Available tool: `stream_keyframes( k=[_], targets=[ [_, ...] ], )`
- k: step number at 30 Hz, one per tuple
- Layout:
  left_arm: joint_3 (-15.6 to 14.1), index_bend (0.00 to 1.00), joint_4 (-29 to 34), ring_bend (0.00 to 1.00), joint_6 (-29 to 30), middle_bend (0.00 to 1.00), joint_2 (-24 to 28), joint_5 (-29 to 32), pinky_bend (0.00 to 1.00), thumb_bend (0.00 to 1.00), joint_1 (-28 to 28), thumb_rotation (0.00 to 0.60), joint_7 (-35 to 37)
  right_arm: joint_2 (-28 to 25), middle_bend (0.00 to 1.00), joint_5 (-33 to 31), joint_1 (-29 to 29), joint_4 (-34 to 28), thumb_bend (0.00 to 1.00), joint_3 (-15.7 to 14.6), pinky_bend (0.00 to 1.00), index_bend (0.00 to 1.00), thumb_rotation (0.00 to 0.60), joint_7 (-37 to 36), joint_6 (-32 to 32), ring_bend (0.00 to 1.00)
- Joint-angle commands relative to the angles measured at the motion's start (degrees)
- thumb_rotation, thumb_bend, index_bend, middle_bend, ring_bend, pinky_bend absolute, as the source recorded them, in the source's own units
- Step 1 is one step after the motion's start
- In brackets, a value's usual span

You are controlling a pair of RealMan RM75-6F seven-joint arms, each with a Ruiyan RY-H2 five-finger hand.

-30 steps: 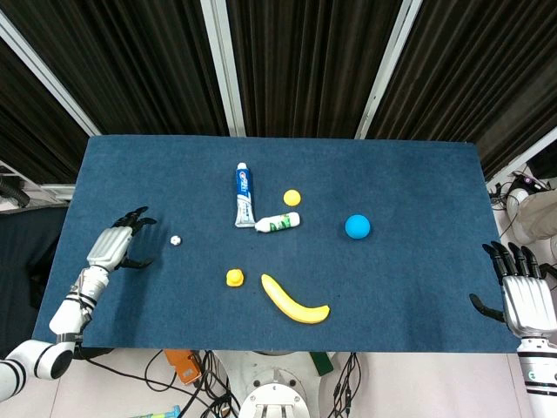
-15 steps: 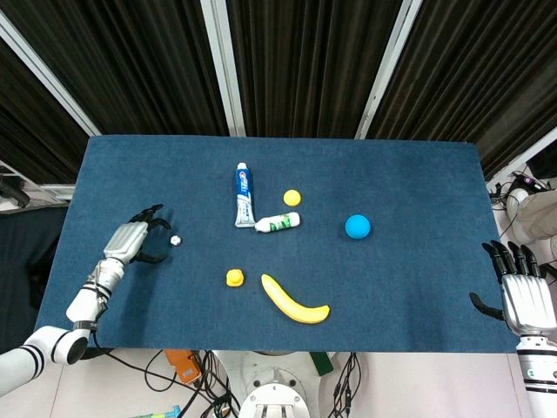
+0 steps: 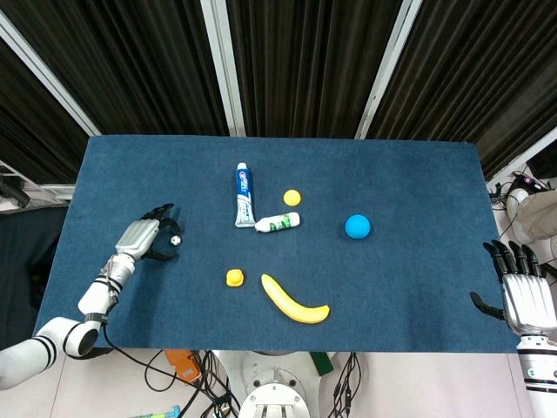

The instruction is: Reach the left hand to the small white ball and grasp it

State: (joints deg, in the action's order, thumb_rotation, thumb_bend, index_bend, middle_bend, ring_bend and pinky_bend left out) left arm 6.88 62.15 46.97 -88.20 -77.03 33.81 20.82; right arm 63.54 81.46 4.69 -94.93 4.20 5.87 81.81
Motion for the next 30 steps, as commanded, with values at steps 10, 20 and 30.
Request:
stream_keyframes(
  k=[10, 20, 30],
  targets=[
    [-0.1, 0.41, -3.3, 0.00, -2.0, 0.00, -1.1, 0.9, 0.10, 0.20, 1.1, 0.600, 1.7, 0.1, 0.16, 0.0, 0.1, 0.0, 0.35, 0.0, 0.00, 0.17, 0.600, 0.3, -0.1, 0.09],
    [-0.3, 0.45, -2.8, 0.00, -2.6, 0.00, -0.5, 1.2, 0.10, 0.23, 1.4, 0.600, 1.8, 0.2, 0.16, -0.1, 0.1, -0.1, 0.35, -0.1, 0.00, 0.17, 0.600, 0.6, -0.2, 0.09],
    [0.0, 0.49, -1.5, 0.00, -2.7, 0.02, -0.2, 1.4, 0.10, 0.24, 2.0, 0.600, 1.0, 0.1, 0.16, -0.1, 0.2, 0.0, 0.35, 0.0, 0.00, 0.17, 0.600, 0.7, -0.1, 0.09]
  ],
)
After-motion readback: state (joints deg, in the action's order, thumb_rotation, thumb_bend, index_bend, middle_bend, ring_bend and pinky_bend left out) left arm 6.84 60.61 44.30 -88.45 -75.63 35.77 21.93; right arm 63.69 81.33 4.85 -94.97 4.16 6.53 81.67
